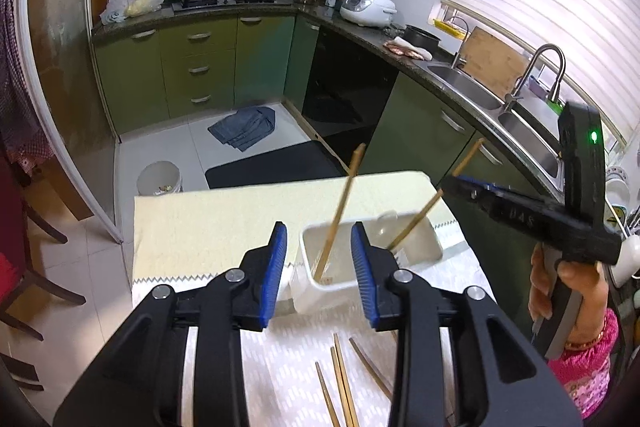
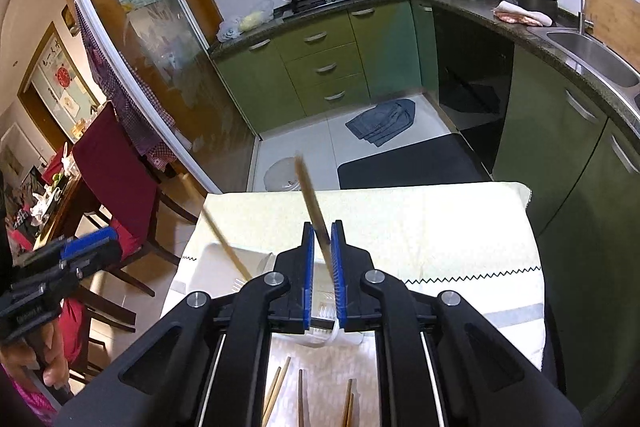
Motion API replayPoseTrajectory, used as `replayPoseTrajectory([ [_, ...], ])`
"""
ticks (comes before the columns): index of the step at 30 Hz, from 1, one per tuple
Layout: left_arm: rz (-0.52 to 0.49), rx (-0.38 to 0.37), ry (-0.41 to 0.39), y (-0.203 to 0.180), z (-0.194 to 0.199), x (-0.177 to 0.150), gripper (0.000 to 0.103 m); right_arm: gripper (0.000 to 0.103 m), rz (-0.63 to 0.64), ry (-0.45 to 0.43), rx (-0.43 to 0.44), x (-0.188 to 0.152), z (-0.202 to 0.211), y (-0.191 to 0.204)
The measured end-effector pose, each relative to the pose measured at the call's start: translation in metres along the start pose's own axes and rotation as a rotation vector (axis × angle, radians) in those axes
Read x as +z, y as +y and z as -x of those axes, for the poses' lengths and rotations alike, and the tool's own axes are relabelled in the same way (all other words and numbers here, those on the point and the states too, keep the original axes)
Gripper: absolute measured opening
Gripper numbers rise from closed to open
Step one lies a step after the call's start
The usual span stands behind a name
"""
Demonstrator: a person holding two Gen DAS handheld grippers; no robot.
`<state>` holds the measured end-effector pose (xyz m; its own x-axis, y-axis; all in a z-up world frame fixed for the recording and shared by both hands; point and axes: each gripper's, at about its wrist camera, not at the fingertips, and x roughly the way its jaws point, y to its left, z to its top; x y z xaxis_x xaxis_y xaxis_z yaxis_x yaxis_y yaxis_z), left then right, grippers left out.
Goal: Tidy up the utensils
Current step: 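Drop the chopstick into the holder with the left tool while the right tool drops its chopstick in, then grasp another chopstick with the left tool while the right tool grasps another chopstick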
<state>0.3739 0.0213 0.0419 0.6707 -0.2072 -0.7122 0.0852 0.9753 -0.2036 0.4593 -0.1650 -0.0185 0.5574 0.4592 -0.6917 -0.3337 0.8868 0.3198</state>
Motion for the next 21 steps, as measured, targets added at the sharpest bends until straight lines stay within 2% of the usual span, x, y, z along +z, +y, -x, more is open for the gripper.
replayPoseTrajectory([
  [2, 0.000, -0.001, 0.019, 0.001, 0.002, -0.010, 0.032, 0.017, -0.001, -0.007, -0.004, -0.002, 0.005, 0.003],
  [3, 0.000, -0.004, 0.028, 0.002, 0.002, -0.014, 0.032, 0.026, 0.001, -0.014, -0.009, -0.002, 0.008, 0.003],
  [8, -0.005, -0.007, 0.094, 0.006, -0.002, -0.046, 0.032, 0.028, -0.003, -0.050, -0.018, 0.001, 0.026, 0.005],
  [11, -0.011, -0.017, 0.143, 0.005, -0.007, -0.073, 0.032, 0.028, 0.007, -0.103, 0.000, -0.005, 0.053, 0.007],
  [16, -0.017, -0.014, 0.276, 0.004, -0.032, -0.131, 0.032, 0.036, 0.080, -0.180, 0.022, -0.043, 0.109, 0.015],
  [18, -0.009, -0.012, 0.360, 0.003, -0.051, -0.155, 0.032, 0.037, 0.115, -0.169, 0.034, -0.065, 0.122, 0.018],
  [21, 0.008, -0.017, 0.465, 0.000, -0.079, -0.185, 0.032, 0.039, 0.162, -0.073, 0.040, -0.098, 0.116, 0.021],
])
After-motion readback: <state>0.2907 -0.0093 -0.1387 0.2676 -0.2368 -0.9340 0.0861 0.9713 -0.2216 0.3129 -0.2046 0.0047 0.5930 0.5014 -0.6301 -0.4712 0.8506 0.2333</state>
